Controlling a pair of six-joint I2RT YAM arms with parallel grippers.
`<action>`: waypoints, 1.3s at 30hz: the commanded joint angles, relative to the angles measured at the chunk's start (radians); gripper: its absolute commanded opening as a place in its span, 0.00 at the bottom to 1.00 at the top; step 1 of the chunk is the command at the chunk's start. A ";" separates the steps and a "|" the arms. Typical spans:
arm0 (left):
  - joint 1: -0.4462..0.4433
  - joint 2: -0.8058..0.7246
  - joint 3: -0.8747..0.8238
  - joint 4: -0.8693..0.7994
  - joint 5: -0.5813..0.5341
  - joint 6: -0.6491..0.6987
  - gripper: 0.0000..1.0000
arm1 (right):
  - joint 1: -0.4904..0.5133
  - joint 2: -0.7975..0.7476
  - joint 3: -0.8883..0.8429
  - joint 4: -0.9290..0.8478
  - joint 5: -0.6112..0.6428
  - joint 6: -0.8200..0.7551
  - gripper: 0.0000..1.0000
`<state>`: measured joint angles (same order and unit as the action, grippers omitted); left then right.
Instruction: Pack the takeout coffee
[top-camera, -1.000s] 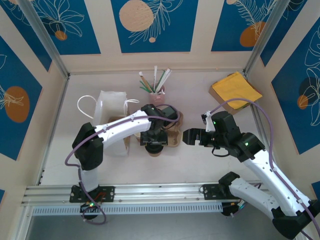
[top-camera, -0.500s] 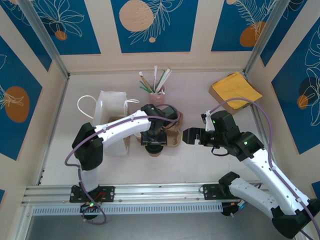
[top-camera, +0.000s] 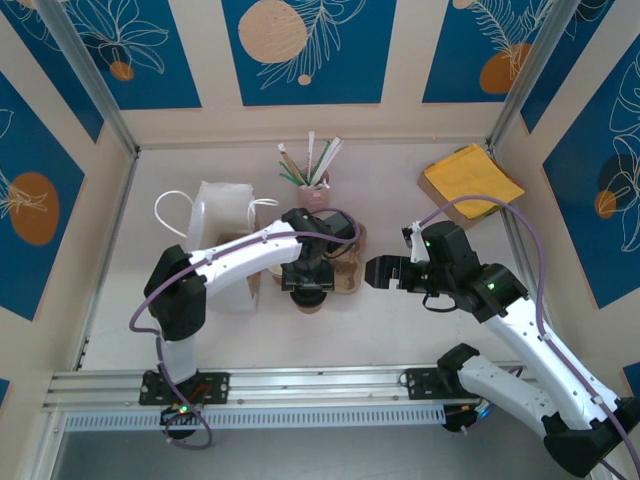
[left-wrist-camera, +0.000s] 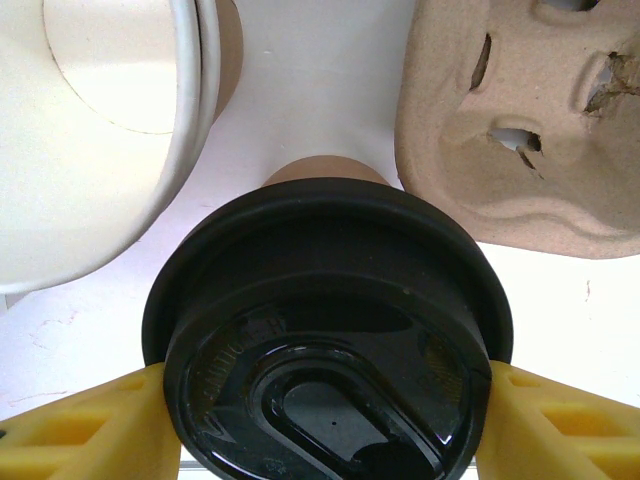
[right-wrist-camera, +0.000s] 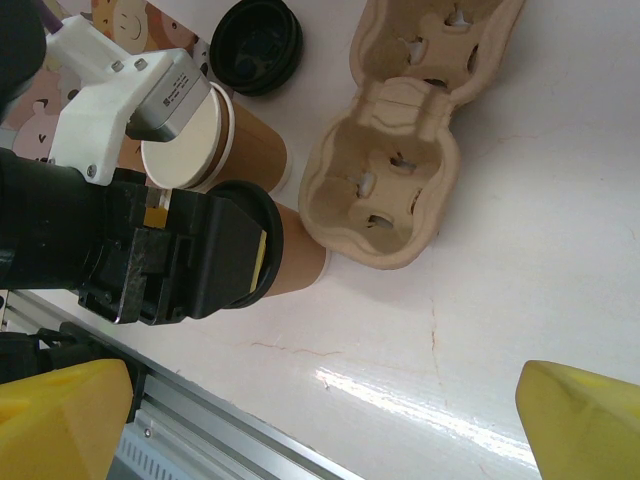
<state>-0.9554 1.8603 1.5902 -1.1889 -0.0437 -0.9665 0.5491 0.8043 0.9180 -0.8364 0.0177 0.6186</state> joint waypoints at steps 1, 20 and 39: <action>0.013 -0.003 -0.002 -0.018 0.018 0.015 0.67 | -0.004 -0.001 -0.014 0.006 -0.027 -0.004 0.99; 0.013 0.010 0.006 -0.009 0.032 0.026 0.65 | -0.005 0.005 -0.008 0.006 -0.029 -0.010 0.99; 0.012 -0.033 0.032 -0.055 0.021 0.032 0.59 | -0.005 -0.011 -0.019 0.005 -0.031 -0.001 0.99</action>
<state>-0.9512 1.8603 1.5959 -1.1957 -0.0330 -0.9428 0.5491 0.8082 0.9173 -0.8303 0.0143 0.6186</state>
